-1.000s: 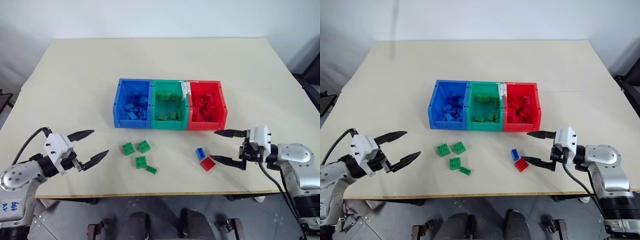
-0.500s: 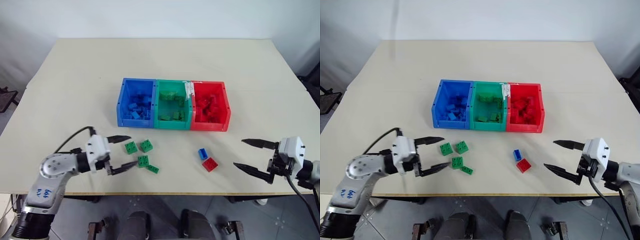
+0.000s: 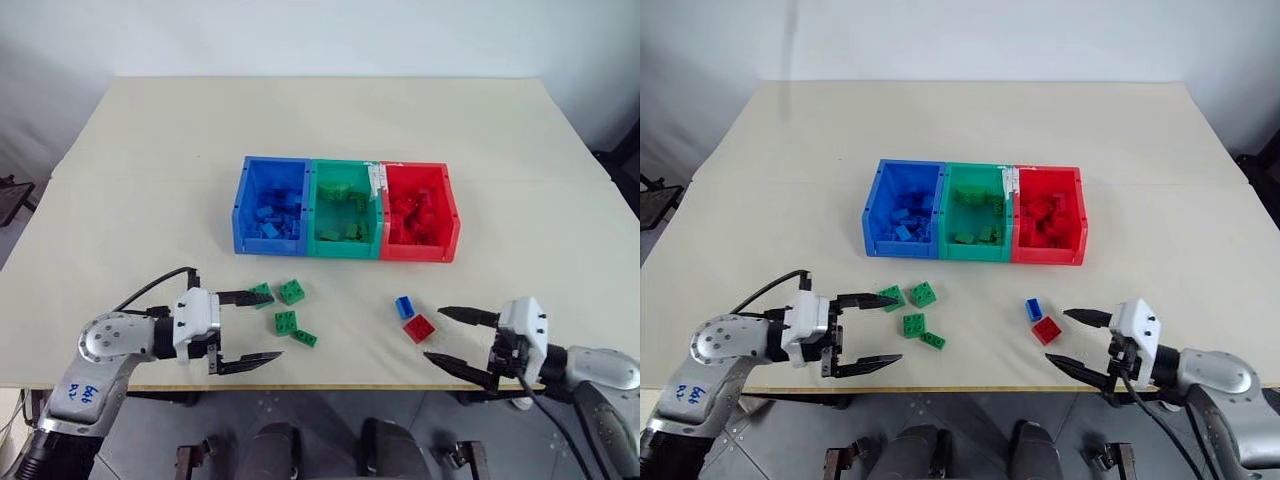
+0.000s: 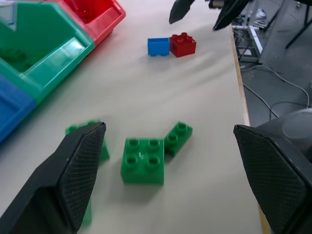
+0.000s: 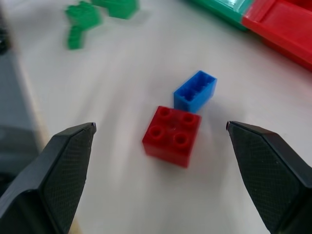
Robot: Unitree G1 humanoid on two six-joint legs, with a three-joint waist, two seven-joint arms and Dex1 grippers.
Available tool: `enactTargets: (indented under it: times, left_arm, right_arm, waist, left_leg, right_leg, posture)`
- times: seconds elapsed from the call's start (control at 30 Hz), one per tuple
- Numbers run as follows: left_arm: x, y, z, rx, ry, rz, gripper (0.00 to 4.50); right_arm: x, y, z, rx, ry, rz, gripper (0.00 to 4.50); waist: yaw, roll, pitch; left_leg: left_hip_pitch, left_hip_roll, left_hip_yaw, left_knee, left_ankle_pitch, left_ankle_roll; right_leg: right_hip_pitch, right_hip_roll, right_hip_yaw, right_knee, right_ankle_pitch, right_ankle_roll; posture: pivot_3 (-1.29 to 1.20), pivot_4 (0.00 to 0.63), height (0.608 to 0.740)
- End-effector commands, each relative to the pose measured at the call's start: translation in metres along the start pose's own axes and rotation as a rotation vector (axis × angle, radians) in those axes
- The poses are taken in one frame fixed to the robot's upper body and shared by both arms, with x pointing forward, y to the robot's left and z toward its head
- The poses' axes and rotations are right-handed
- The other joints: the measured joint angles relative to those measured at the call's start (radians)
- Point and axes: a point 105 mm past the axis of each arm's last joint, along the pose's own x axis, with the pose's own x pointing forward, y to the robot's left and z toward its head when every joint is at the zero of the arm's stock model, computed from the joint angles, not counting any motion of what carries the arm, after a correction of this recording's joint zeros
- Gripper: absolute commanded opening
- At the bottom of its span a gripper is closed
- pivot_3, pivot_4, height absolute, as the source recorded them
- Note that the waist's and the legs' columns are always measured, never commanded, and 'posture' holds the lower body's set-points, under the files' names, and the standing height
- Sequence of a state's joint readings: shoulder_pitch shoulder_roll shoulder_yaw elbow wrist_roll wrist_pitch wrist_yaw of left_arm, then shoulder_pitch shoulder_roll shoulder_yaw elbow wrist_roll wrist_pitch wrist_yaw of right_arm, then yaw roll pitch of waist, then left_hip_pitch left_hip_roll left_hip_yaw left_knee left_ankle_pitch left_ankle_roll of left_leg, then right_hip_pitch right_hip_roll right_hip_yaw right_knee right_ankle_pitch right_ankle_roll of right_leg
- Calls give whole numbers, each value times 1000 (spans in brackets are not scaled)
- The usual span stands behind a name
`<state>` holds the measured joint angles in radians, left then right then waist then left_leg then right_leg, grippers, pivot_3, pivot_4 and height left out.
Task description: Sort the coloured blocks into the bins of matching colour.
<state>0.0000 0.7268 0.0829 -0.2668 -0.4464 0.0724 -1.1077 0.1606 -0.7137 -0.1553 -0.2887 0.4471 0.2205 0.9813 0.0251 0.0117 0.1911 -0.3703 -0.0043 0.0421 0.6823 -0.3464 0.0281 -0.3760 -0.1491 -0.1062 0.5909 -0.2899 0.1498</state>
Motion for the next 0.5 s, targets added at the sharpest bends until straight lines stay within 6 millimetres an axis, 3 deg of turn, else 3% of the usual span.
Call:
enactTargets:
  times: [0.03, 0.13, 0.43, 0.5]
  left_arm:
    - [-9, -3, 6, 30, -9, 10, 4471]
    - [-10, -2, 6, 27, -10, 25, 4471]
    - [-8, 0, 8, 39, -27, 54, 4500]
    - [-8, 3, 10, 34, -43, 81, 4500]
  right_arm:
    - [12, 0, -3, 2, 8, -55, 4500]
    - [18, 1, -9, 21, 31, -77, 4500]
    - [12, 2, -3, 48, -7, -59, 1463]
    - [6, -5, 10, 63, -66, -66, 1461]
  waist:
    - [-1, 0, 0]
    - [0, 0, 0]
    - [-1, 0, 0]
    - [-1, 0, 0]
  left_leg:
    - [0, 0, 0, 0, 0, 0]
    - [0, 0, 0, 0, 0, 0]
    - [0, 0, 0, 0, 0, 0]
    - [0, 0, 0, 0, 0, 0]
  right_leg:
    - [0, 0, 0, 0, 0, 0]
    - [0, 0, 0, 0, 0, 0]
    - [0, 1, 0, 0, 0, 0]
    - [0, 0, 0, 0, 0, 0]
  posture:
    - [0, 150, 740]
    - [0, 150, 740]
    - [0, 150, 740]
    - [0, 150, 740]
